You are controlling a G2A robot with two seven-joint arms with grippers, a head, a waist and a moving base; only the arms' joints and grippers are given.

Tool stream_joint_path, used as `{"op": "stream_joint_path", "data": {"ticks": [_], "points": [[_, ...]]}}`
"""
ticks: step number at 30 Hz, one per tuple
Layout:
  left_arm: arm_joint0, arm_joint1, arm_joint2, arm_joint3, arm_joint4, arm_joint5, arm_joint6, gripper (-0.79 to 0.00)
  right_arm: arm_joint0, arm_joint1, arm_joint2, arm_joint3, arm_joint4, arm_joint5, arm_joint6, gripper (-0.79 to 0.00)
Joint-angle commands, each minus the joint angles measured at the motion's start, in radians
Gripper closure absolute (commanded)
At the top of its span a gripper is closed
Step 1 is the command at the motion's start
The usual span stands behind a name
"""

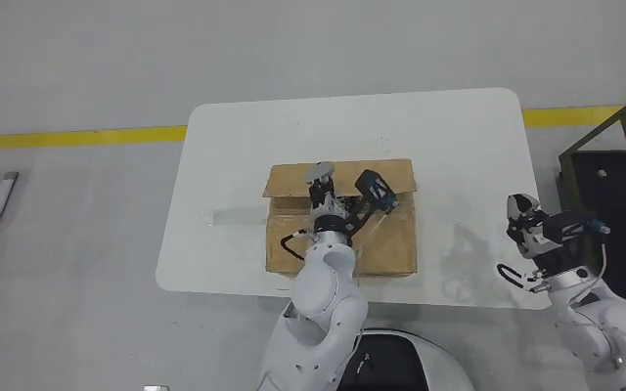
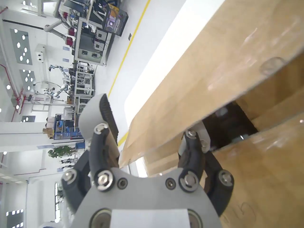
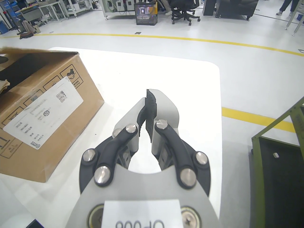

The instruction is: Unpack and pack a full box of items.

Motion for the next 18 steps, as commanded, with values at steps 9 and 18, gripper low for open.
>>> {"op": "stream_joint_path", "data": {"ticks": [9, 18], "points": [[0.003, -0.007, 0.044, -0.043, 0.001, -0.019, 0.043, 0.000, -0.013, -0.002, 0.017, -0.004, 0.004, 0.007, 0.000, 0.000], [-0.140, -0.037, 0.083, 0.059, 0.022, 0.039, 0.017, -0.785, -0.013, -0.002, 0.046, -0.011, 0.012, -0.002, 0.011, 0.000]]}}
